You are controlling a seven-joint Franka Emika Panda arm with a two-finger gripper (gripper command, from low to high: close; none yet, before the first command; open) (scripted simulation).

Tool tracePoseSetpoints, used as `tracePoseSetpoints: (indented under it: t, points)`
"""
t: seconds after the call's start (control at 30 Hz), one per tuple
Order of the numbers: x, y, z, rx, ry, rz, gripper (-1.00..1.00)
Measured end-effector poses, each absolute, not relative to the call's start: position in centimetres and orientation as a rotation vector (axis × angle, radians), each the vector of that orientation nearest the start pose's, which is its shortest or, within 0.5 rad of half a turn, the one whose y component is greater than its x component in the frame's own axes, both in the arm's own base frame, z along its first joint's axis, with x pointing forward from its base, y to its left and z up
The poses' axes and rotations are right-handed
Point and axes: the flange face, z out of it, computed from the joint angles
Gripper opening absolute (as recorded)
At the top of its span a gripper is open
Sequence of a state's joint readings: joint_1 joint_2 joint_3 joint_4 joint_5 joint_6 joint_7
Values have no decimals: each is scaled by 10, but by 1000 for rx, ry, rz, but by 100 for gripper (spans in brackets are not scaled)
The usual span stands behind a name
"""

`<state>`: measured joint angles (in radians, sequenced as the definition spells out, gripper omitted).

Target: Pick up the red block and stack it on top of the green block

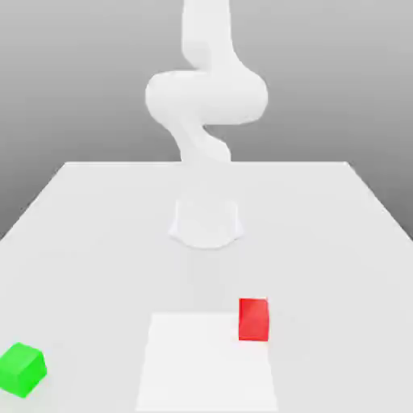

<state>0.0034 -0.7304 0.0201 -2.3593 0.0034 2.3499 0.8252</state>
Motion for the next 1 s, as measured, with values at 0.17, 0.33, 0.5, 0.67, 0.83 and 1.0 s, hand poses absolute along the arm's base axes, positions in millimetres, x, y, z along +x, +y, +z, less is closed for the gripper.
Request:
tracePoseSetpoints:
  t: [0.17,0.33,0.5,0.67,0.83,1.0]
  points:
    - [419,36,537,-2605,1121,-705,0]
    - [423,57,412,-2707,1185,-466,0]
    - [388,73,285,-2804,1252,-193,0]
    - [349,80,192,-2858,1296,-9,0]
    - [345,80,147,-2861,1296,0,-100]
    - [346,80,148,-2860,1296,-1,-100]
